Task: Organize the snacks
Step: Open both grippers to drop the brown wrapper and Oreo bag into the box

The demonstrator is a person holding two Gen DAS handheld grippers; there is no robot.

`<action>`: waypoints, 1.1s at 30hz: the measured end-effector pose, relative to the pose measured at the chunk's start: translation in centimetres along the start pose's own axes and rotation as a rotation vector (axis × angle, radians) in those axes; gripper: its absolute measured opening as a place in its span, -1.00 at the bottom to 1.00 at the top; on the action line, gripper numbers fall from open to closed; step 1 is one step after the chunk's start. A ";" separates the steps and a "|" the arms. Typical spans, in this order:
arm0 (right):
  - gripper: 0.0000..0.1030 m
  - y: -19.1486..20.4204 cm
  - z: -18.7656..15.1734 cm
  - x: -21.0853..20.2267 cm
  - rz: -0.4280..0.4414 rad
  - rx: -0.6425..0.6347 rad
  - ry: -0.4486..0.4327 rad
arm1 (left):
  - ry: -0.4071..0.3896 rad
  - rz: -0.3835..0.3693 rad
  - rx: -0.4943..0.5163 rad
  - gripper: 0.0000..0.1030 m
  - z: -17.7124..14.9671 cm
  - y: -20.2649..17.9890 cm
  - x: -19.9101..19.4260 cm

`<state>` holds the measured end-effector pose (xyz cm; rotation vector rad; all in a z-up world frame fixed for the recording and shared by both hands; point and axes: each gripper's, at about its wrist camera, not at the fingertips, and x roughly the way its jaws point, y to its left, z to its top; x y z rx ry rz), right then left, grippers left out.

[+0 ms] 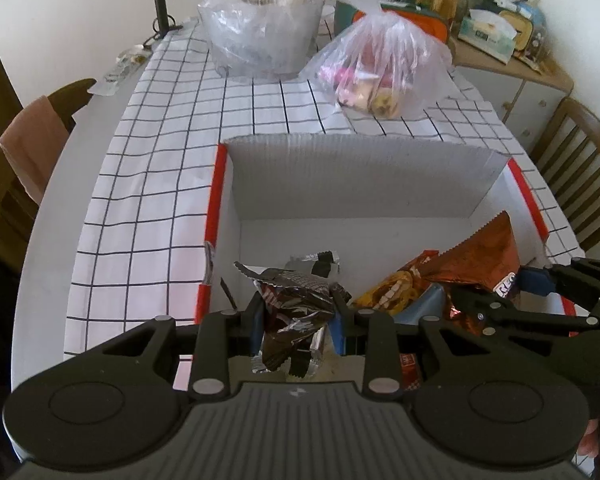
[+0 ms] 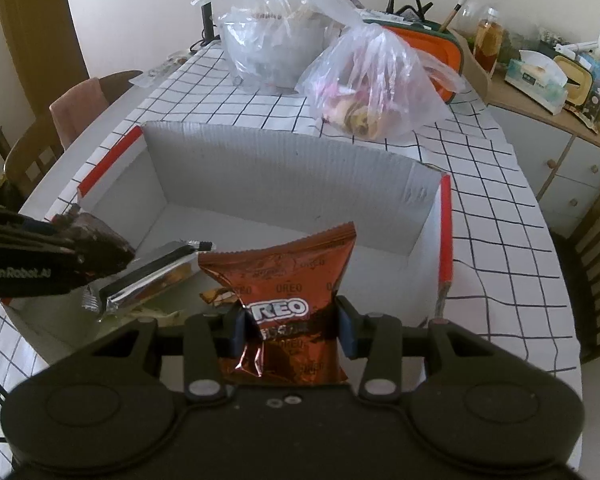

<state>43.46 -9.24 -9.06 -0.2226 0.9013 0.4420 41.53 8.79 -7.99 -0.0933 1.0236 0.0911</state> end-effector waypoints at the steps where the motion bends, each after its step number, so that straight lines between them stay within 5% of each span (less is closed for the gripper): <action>1: -0.19 0.0 0.0 0.2 0.003 0.000 0.002 | 0.005 0.003 0.003 -0.39 0.0 -0.1 0.3; 14: -0.13 -0.1 -0.1 0.6 0.011 0.004 0.001 | 0.046 0.012 0.002 -0.40 -0.2 -0.4 2.1; 18: 0.18 0.0 -0.1 0.2 0.016 0.006 -0.002 | 0.056 0.014 -0.007 -0.38 -0.3 -0.4 2.1; 23: 0.23 0.1 -0.1 -0.7 0.021 0.005 -0.018 | 0.034 0.002 -0.027 -0.08 -0.2 -0.1 1.1; 33: 0.56 0.5 -0.2 -4.4 0.035 0.009 -0.074 | -0.011 -0.024 -0.040 0.08 -0.8 0.2 -1.9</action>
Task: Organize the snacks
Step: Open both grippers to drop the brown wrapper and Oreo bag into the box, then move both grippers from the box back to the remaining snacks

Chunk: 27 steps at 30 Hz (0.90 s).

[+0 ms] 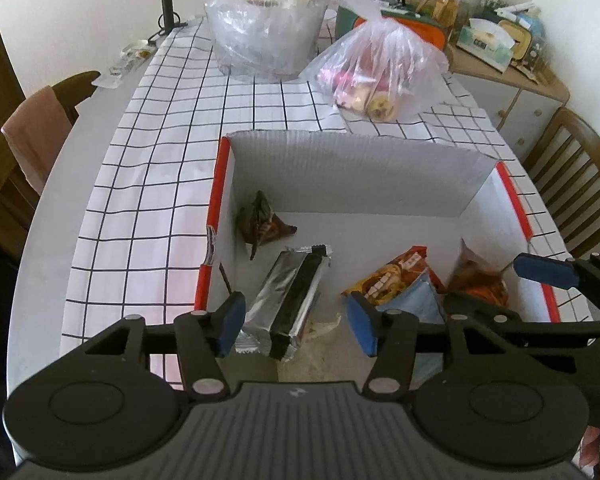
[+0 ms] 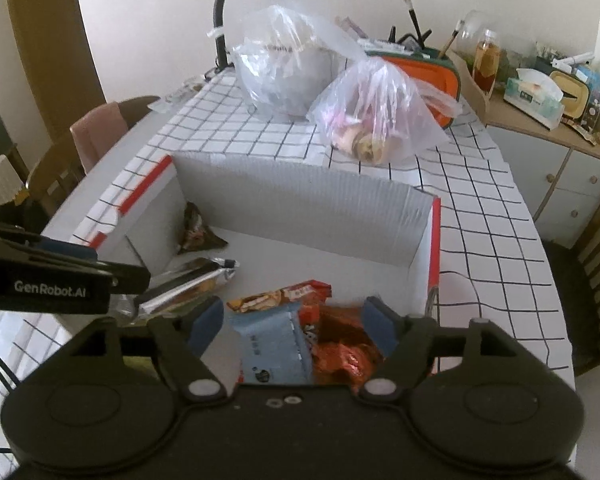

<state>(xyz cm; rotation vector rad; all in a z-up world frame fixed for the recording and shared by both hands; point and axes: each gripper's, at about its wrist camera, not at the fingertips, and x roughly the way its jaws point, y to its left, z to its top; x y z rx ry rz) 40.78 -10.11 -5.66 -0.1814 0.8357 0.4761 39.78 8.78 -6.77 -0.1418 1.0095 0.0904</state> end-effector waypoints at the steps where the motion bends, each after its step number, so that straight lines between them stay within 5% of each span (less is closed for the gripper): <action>1: 0.57 0.1 -0.1 -0.5 0.002 0.002 -0.007 | -0.005 -0.002 -0.002 0.08 -0.1 0.1 -0.4; 27: 0.97 3.1 -4.0 -12.5 0.080 0.039 -0.154 | -0.154 -0.085 0.037 0.34 -5.9 0.2 -12.0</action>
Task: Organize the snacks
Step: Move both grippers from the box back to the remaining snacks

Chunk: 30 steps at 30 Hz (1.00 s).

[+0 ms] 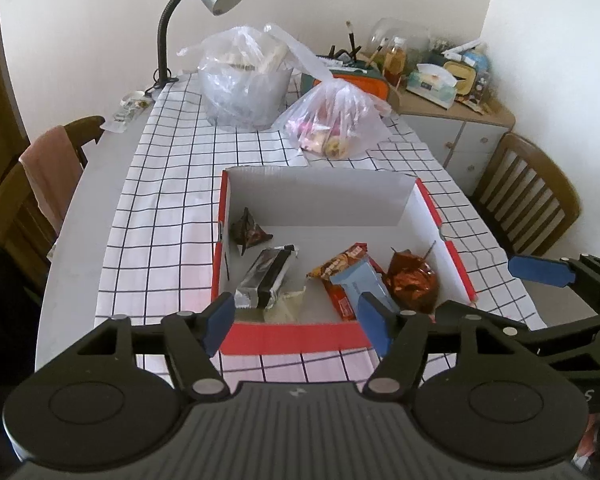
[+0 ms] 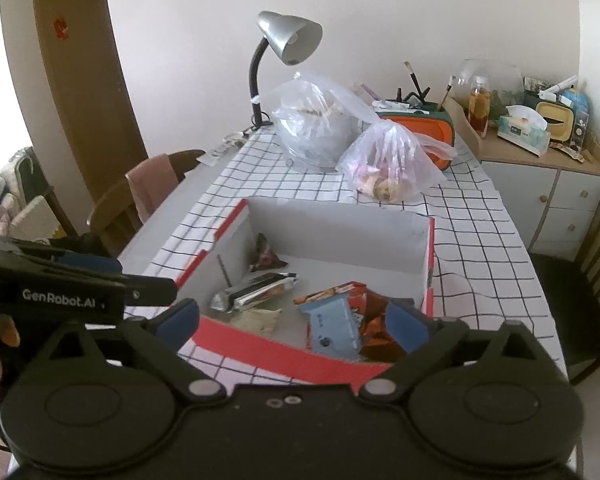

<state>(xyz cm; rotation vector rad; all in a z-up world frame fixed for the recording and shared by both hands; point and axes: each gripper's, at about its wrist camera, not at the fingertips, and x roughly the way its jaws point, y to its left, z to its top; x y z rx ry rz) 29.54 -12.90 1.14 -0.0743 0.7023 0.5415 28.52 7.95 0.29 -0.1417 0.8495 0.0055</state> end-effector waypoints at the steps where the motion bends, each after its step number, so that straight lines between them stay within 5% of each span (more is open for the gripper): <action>1: 0.98 0.2 -0.2 -0.4 0.009 0.003 -0.003 | -0.004 -0.005 0.001 0.36 -0.3 0.1 -0.4; 21: 1.00 2.9 -7.2 -4.3 -0.011 0.073 0.006 | 0.012 -0.015 -0.059 0.48 -7.7 2.5 -4.2; 30: 1.00 1.5 -11.7 -3.0 -0.060 0.126 0.108 | 0.144 0.011 -0.148 0.48 -11.6 3.7 -1.7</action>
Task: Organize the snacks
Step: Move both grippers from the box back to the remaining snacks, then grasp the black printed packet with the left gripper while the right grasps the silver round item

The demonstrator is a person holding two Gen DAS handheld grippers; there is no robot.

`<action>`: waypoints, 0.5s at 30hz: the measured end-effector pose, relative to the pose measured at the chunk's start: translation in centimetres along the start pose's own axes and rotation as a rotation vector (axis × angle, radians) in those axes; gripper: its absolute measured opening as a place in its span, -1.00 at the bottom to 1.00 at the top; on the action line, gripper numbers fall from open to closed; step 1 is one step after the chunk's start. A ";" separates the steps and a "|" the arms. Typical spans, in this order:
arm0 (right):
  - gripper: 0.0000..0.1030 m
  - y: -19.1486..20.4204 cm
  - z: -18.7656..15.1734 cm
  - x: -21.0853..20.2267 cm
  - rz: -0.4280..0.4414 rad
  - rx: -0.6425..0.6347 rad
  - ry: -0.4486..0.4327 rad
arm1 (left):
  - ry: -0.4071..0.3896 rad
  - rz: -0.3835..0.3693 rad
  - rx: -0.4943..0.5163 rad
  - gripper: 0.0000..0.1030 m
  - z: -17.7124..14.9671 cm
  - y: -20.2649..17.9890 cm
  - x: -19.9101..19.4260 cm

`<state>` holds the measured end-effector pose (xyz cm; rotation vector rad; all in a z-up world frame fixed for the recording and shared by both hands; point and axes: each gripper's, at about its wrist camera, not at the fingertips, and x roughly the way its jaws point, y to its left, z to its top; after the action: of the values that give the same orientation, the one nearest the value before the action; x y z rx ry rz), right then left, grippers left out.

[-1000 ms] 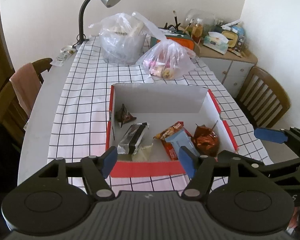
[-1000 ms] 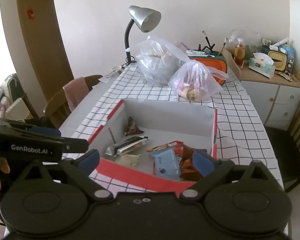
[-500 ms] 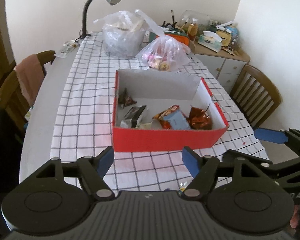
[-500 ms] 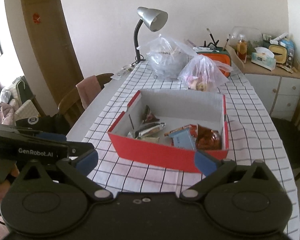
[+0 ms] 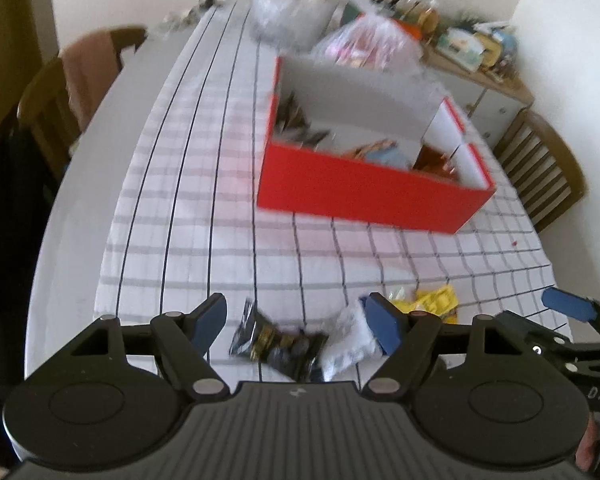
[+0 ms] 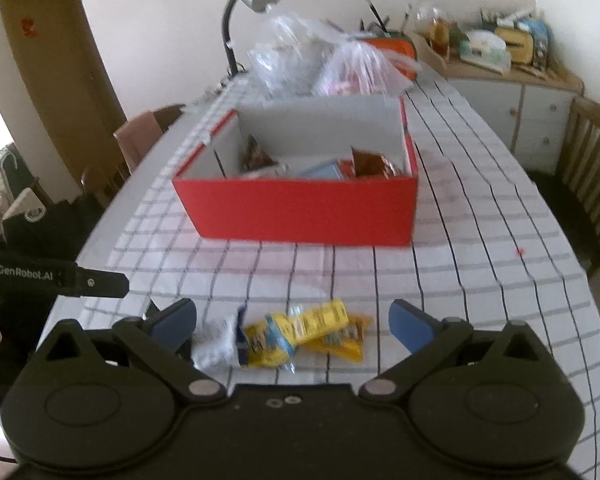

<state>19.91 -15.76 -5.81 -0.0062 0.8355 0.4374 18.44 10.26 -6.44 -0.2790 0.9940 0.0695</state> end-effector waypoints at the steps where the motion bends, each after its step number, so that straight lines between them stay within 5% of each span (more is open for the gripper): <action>1: 1.00 -0.2 -0.4 0.3 -0.006 0.003 0.011 | 0.014 0.000 -0.009 0.48 -0.3 0.2 0.4; 15: 0.68 -1.2 -5.3 4.1 -0.025 -0.051 0.177 | 0.174 0.048 -0.227 0.48 -2.3 2.9 5.7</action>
<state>18.97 -16.25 -12.51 -0.1039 0.9966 0.4385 19.18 12.01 -12.94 -0.4749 1.1675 0.2051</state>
